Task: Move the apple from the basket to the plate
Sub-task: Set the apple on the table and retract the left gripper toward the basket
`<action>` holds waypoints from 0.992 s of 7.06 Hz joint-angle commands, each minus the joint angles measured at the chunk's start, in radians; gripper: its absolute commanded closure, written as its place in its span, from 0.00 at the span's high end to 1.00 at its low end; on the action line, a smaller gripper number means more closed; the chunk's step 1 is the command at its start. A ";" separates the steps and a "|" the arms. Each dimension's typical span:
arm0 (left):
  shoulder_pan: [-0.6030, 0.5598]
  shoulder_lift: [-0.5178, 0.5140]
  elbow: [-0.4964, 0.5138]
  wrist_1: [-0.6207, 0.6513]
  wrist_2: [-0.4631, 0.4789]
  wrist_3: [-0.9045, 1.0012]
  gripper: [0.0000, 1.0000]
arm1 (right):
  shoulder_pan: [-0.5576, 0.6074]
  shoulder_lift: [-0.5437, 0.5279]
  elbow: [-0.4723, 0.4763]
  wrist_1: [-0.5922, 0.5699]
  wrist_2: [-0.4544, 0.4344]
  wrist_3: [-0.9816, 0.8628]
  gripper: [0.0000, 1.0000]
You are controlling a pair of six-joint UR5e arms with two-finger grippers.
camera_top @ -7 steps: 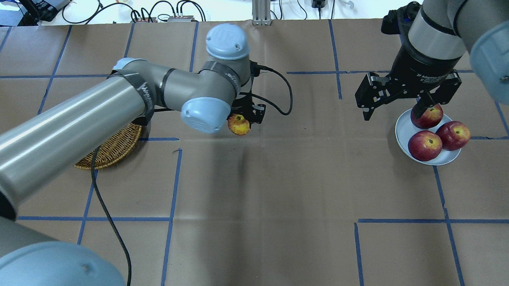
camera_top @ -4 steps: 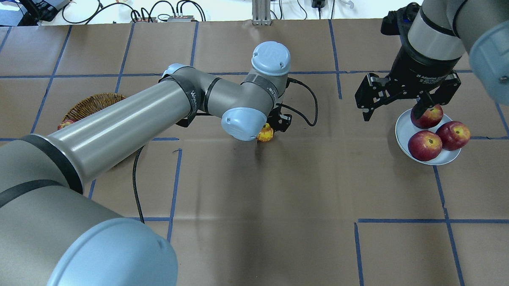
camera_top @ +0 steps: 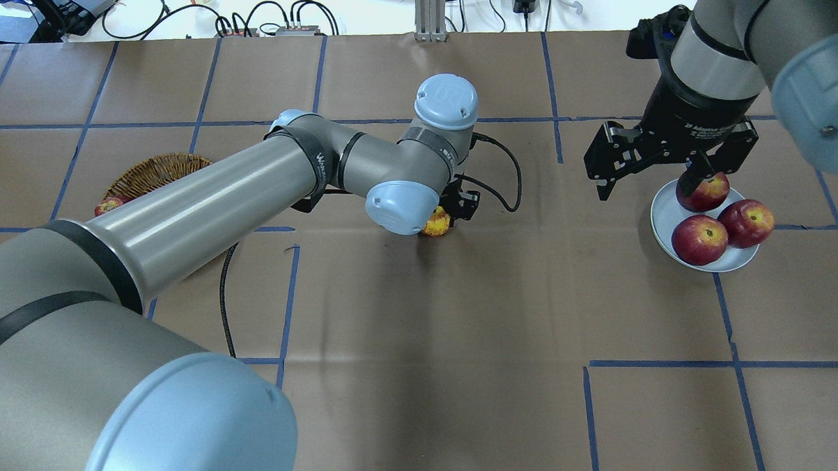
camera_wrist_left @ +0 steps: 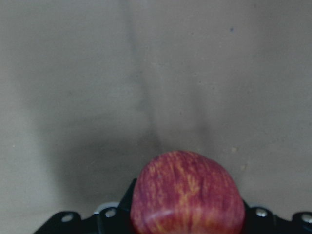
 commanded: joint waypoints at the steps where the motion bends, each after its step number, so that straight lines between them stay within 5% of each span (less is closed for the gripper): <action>1: 0.003 0.026 0.010 -0.016 -0.003 0.000 0.99 | 0.000 -0.001 -0.001 0.000 0.000 0.001 1.00; 3: 0.013 0.129 0.010 -0.056 0.001 0.000 0.99 | 0.000 -0.001 -0.003 0.000 0.000 0.001 1.00; 7: 0.194 0.460 0.034 -0.436 -0.003 0.160 0.99 | 0.000 0.001 -0.006 -0.005 0.002 0.003 1.00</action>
